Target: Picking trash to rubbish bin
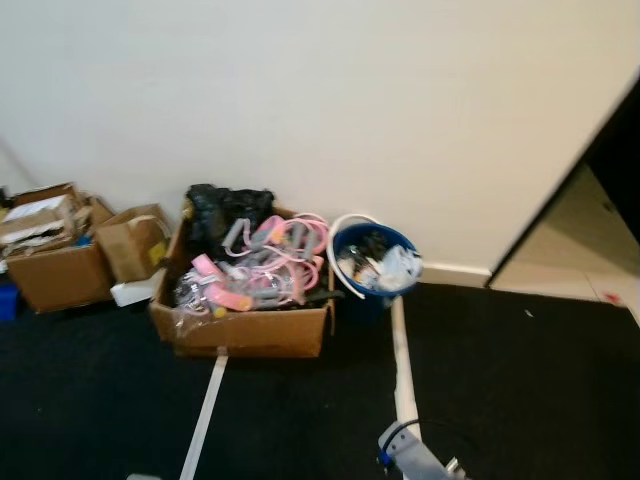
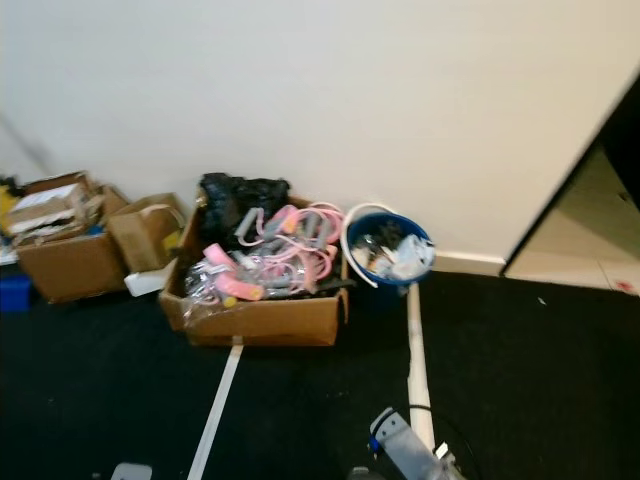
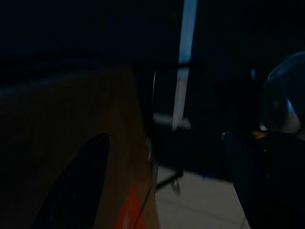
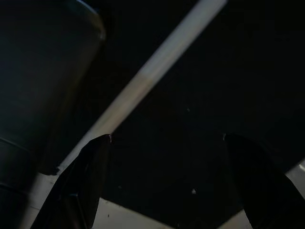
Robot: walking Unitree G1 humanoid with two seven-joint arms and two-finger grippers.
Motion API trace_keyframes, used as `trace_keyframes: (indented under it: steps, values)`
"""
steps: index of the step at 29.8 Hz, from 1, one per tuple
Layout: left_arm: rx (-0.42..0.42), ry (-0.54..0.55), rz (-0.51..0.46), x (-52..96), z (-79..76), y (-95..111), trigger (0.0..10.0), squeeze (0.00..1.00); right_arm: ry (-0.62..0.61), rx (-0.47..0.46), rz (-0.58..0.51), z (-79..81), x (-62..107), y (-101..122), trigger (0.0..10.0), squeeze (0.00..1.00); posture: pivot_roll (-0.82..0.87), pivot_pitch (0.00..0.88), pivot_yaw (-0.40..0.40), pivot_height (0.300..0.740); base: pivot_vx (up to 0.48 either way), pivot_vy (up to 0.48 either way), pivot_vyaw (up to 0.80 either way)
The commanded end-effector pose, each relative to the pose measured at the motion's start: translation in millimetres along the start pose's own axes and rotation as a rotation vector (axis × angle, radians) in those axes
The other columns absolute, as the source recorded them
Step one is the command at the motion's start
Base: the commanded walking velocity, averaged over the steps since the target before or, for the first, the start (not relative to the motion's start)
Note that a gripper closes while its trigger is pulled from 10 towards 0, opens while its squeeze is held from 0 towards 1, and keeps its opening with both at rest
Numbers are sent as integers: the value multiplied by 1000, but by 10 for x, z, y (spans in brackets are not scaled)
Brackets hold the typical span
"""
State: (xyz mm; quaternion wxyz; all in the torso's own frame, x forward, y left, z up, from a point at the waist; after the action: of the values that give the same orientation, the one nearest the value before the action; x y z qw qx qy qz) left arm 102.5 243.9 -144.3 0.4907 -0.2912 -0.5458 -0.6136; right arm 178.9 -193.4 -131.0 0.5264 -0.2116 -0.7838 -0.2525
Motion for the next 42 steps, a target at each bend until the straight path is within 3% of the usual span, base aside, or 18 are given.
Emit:
trace_keyframes:
  steps: [1, 42]
  values:
    - [-9, 4, 23, 13, 30, -95, 10000, 0, 13, 6, -2, 48, -2, 12, 10000, 0, 116, 51, 11, 740, 0, 0, -763]
    - [98, -47, -18, 2, -55, 32, 10000, 0, 6, 16, 4, -21, 2, -9, 10000, 0, 100, 41, 4, 740, 0, 0, -762]
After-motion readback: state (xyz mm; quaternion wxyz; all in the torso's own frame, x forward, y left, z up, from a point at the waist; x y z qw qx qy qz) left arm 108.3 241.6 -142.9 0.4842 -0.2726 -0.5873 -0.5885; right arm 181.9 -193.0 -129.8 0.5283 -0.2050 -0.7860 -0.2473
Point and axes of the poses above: a point about 5 cm out from each wrist's last joint towards the gripper, its own x axis pointing back from the gripper into the wrist, its own y axis along the axis of the wrist's last joint, z = x × y, the point moved 4 cm from there along -x, pointing out of the wrist towards the gripper, and after that the axes turned 12 degrees about x, right-handed, at the moved point
